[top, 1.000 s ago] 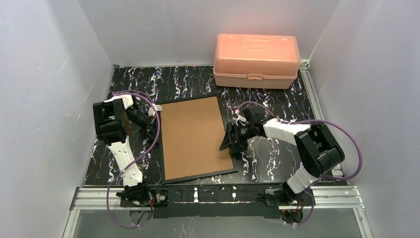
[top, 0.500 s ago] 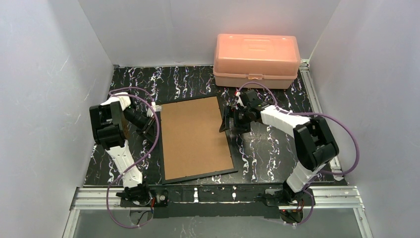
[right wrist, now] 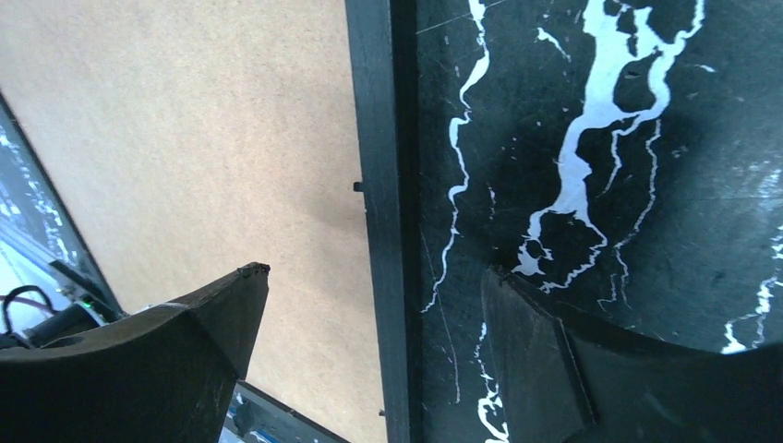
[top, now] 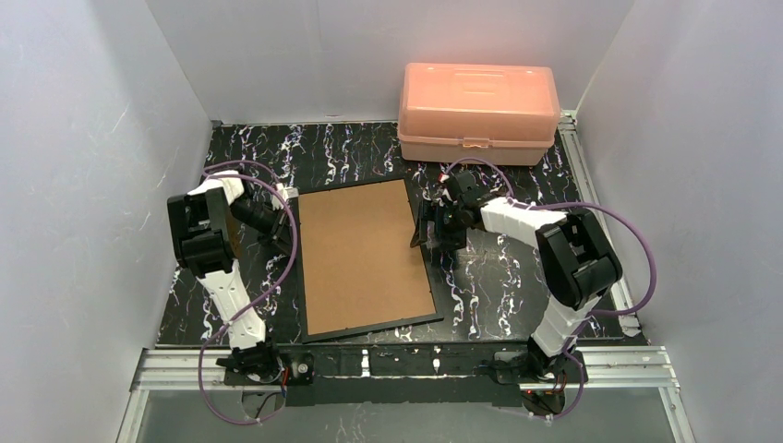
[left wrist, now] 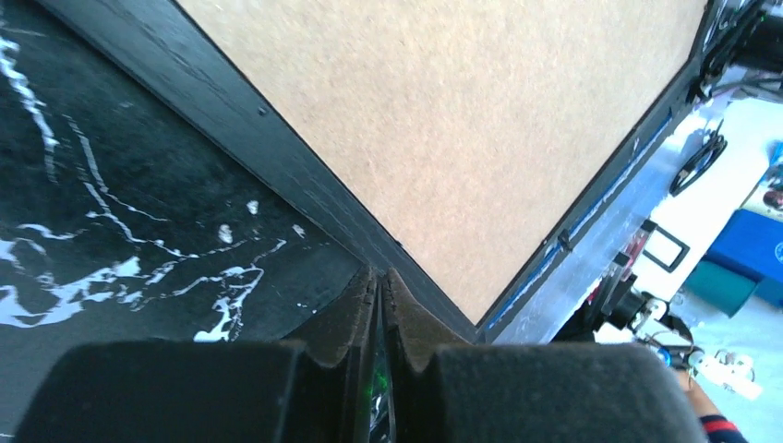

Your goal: Put the photo into the frame

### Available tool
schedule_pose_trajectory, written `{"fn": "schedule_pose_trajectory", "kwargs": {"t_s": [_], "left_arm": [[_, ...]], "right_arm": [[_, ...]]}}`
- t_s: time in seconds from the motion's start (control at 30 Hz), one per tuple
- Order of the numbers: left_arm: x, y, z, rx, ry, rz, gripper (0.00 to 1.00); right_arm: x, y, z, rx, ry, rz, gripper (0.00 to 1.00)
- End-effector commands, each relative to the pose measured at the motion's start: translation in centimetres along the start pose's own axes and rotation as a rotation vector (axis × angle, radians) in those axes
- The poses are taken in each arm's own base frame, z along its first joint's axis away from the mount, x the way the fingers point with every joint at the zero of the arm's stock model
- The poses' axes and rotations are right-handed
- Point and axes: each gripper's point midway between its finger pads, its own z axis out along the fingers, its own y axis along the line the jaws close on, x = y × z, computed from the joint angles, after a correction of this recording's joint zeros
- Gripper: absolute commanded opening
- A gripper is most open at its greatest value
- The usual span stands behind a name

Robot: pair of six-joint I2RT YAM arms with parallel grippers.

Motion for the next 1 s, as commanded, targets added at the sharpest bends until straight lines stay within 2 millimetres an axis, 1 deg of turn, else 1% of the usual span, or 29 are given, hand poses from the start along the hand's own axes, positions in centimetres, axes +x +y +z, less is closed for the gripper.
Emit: {"fn": "schedule_pose_trajectory", "kwargs": {"t_s": [0.0, 0.07, 0.13, 0.23, 0.33, 0.4, 0.5, 0.67, 0.9, 0.97], "left_arm": [[-1.7, 0.7, -0.2, -0.031, -0.048, -0.069, 0.04], [-1.4, 1.1, 0.0, -0.028, -0.032, -0.091, 0.03], [-1.4, 0.9, 0.1, 0.002, -0.033, -0.108, 0.03], [-1.2, 0.9, 0.3, 0.012, -0.023, -0.124, 0.06], [-1.1, 2.0, 0.3, -0.034, -0.015, -0.143, 0.06], [-1.2, 2.4, 0.3, -0.048, -0.013, -0.15, 0.06], [-1.8, 2.1, 0.2, -0.024, -0.019, -0.166, 0.06], [-3.1, 2.1, 0.0, -0.012, -0.019, -0.188, 0.06], [-4.8, 2.4, -0.2, -0.016, -0.019, -0.221, 0.1], [-4.9, 2.5, -0.1, -0.02, -0.012, -0.224, 0.11]], "right_arm": [[1.2, 0.3, 0.2, -0.047, 0.003, 0.048, 0.93], [2.2, 0.5, 0.3, -0.066, 0.013, 0.063, 0.92], [3.1, 0.8, 0.3, -0.078, 0.018, 0.068, 0.92], [4.4, 1.0, 0.1, -0.095, 0.026, 0.082, 0.92], [5.3, 1.1, -0.4, -0.109, 0.027, 0.096, 0.92], [5.7, 1.4, -0.8, -0.127, 0.016, 0.1, 0.92], [6.6, 1.7, -1.1, -0.152, 0.016, 0.098, 0.91], [8.2, 2.5, -0.8, -0.212, 0.046, 0.086, 0.9], [8.2, 3.9, -0.3, -0.265, 0.054, 0.002, 0.88], [8.4, 4.1, -0.2, -0.267, 0.057, -0.019, 0.87]]}}
